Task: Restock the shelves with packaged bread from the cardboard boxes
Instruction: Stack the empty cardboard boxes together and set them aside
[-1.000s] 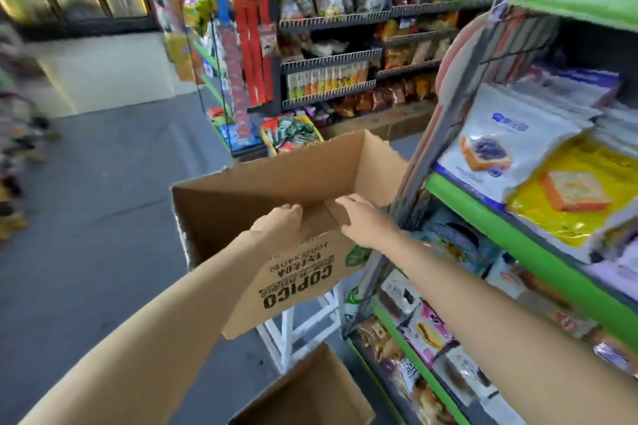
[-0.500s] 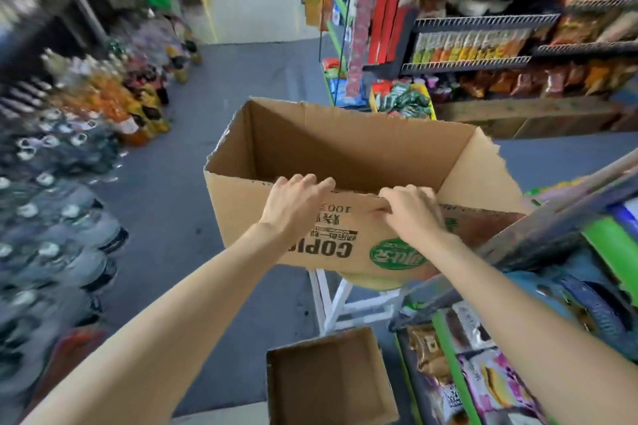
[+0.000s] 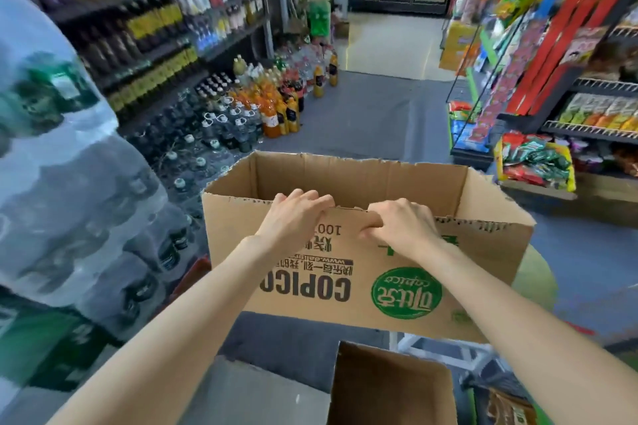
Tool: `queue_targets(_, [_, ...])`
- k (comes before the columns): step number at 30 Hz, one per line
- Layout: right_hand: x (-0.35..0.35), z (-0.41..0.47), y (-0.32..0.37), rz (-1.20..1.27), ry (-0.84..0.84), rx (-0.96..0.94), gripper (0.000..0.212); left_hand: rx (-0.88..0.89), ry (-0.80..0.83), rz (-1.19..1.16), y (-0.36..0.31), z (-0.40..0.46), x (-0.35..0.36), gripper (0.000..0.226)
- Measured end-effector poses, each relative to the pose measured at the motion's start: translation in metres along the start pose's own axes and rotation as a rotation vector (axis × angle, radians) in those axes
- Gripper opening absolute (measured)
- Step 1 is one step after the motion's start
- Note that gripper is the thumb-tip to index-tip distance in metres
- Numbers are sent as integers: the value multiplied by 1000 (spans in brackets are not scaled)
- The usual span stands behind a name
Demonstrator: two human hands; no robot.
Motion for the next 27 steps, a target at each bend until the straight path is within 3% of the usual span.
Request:
queue_targets(11, [55, -55, 294, 60, 160, -286, 24, -302, -62, 7, 163, -265, -58, 30])
queue_targets(18, [99, -67, 440, 92, 350, -461, 18, -541, -67, 40, 246, -401, -81, 29])
queue_targets(23, [137, -71, 527, 151, 438, -545, 14, -715, 13, 165, 302, -468, -82, 29])
queue_targets(27, [168, -73, 590, 236, 470, -607, 35, -821, 64, 235, 342, -510, -79, 26])
Point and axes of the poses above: each hand's wrist, its own z-axis towards the middle knuckle, its own x-axis out of the palm, y = z × x, the point moved 5 cm from there along z, towards the middle knuckle, and after that the axes turned 2 degrees about z, right-handed, at the moved point
